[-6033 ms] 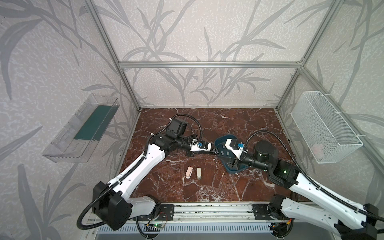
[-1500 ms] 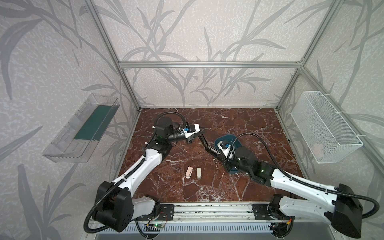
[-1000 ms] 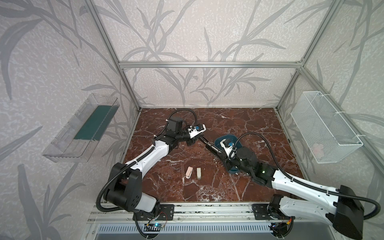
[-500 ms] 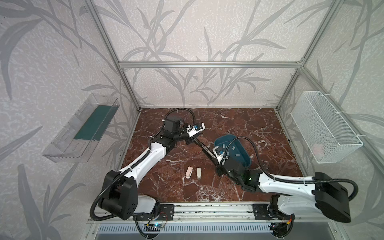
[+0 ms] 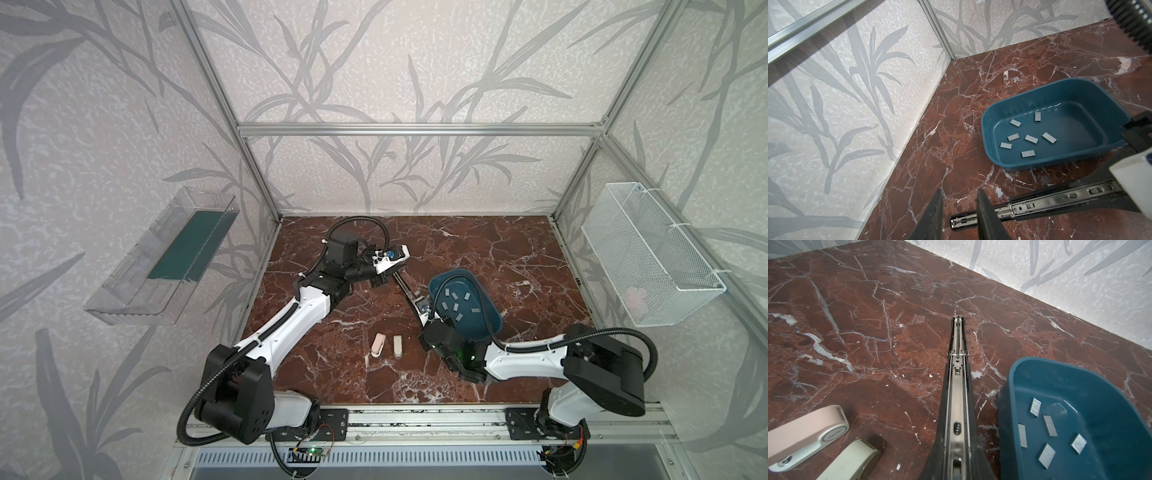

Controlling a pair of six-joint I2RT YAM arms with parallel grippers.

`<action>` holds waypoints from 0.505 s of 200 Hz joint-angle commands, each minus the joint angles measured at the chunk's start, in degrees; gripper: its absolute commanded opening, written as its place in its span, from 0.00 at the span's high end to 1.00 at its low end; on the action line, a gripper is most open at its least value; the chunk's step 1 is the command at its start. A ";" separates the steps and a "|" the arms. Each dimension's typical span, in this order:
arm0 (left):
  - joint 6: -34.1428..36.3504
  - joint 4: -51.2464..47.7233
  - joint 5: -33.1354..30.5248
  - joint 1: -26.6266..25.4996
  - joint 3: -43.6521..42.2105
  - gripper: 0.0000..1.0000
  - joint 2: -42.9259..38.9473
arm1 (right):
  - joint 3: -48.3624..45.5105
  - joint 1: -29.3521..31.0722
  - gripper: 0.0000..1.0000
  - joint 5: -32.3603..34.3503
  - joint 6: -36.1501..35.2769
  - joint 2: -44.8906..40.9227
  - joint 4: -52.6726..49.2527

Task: Load the staples into the stapler
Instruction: 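Lower the open black stapler onto the table beside the tub with the right gripper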

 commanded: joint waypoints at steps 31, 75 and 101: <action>1.59 0.36 0.62 0.59 -1.05 0.68 -0.74 | -0.15 0.31 0.99 2.31 0.28 9.06 17.12; 1.62 0.31 1.17 1.54 -1.14 0.66 -0.85 | 2.27 0.32 0.87 2.40 -0.24 13.95 15.83; 1.87 0.24 1.36 1.99 -1.22 0.66 -0.59 | 2.39 0.28 0.83 2.38 1.21 15.12 15.82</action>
